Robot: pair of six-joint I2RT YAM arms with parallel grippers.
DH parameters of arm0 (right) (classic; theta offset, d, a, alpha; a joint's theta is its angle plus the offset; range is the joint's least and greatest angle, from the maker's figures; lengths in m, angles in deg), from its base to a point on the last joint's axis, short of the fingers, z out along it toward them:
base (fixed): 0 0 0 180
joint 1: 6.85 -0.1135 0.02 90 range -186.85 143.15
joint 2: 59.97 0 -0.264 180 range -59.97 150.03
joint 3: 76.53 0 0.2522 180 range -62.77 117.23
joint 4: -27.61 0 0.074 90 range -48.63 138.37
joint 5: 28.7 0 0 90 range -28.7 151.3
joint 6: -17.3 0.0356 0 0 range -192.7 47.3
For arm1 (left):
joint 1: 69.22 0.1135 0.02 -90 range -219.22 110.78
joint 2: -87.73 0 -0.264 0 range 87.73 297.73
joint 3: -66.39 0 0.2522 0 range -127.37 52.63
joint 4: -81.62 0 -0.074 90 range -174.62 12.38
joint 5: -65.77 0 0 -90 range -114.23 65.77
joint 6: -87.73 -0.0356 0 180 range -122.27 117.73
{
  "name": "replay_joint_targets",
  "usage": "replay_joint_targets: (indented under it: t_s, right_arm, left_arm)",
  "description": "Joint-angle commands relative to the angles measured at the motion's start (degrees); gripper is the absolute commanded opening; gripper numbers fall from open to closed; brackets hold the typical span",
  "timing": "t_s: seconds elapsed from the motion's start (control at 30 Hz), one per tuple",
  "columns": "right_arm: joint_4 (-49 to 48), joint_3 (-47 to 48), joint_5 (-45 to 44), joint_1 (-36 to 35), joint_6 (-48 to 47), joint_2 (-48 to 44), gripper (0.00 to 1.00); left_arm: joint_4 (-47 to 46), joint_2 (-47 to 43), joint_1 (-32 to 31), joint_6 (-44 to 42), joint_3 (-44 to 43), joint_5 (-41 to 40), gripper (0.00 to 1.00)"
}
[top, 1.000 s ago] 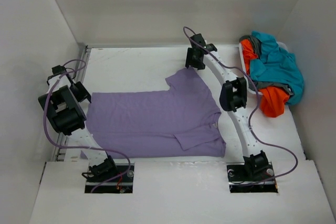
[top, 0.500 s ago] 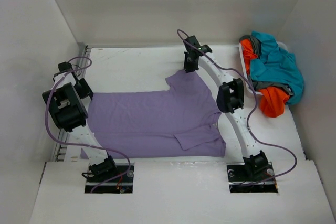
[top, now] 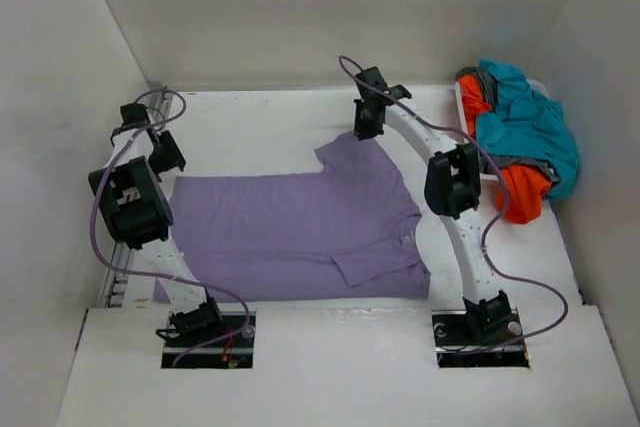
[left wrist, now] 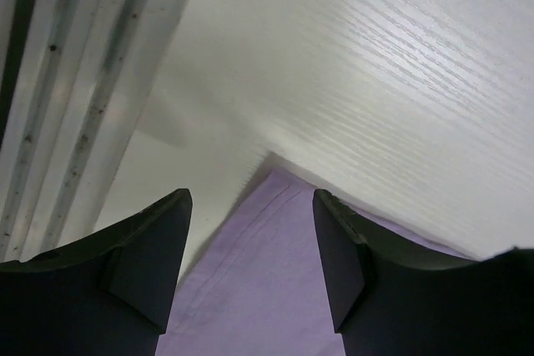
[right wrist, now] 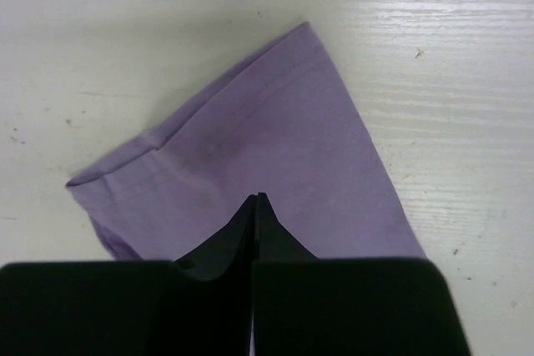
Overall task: Fold and stack the t-shirts
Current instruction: Grap the side of the flattened tshirt furthest away from the robot with both arms
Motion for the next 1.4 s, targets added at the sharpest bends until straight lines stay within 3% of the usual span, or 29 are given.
replay_joint_targets:
  t_s: [0.0, 0.07, 0.13, 0.27, 0.6, 0.77, 0.9, 1.0, 1.07, 1.2, 1.23, 1.37]
  right_arm:
    - [-3.9, 0.0, -0.4, -0.5, -1.2, -4.4, 0.05]
    - [-4.9, 1.1, -0.8, -0.5, -1.1, -3.4, 0.22]
    - [-5.0, 4.9, -1.6, 0.1, -0.7, -0.4, 0.32]
    - [1.6, 18.6, -6.1, 0.8, 0.3, 9.0, 0.61]
    - [6.1, 21.6, -9.0, 0.6, -1.5, 13.5, 0.68]
    - [6.8, 21.8, -10.3, 0.5, -6.0, 13.7, 0.61]
    - [6.8, 22.1, -11.4, -0.3, -9.6, 13.9, 0.47]
    - [7.3, 22.1, -9.9, 0.0, -9.7, 13.9, 0.34]
    - [8.0, 21.8, -7.9, 0.0, -8.5, 13.5, 0.28]
    - [7.2, 18.0, -6.8, 0.0, -8.5, 11.6, 0.2]
    - [6.7, 16.4, -6.7, 0.0, -9.0, 10.7, 0.03]
    - [4.5, 11.9, -7.0, -1.3, -11.2, 8.0, 0.0]
  left_arm:
    - [-1.0, 3.0, -1.4, -0.9, -1.6, 0.3, 0.58]
    - [-1.3, 3.6, -2.2, -1.2, -1.6, 0.3, 0.58]
    - [-1.1, 4.2, -2.9, -1.4, -1.6, 0.3, 0.58]
    - [0.0, 5.1, -3.8, -2.5, -1.7, 0.3, 0.5]
    - [1.5, 4.4, -4.8, -3.4, -1.6, 0.3, 0.47]
    - [1.6, 3.8, -5.9, -5.0, -1.3, 0.3, 0.47]
    - [1.6, 4.3, -6.3, -5.5, -1.1, 0.3, 0.45]
    - [1.8, 4.9, -6.3, -5.5, -0.7, 0.7, 0.32]
    - [1.8, 5.2, -6.0, -5.5, -0.4, 0.8, 0.21]
    - [1.8, 5.5, -5.3, -5.6, 0.1, 0.8, 0.09]
    - [1.8, 5.4, -5.1, -5.6, 0.2, 0.8, 0.04]
    - [0.9, 3.3, -5.2, -5.5, 1.1, 0.8, 0.0]
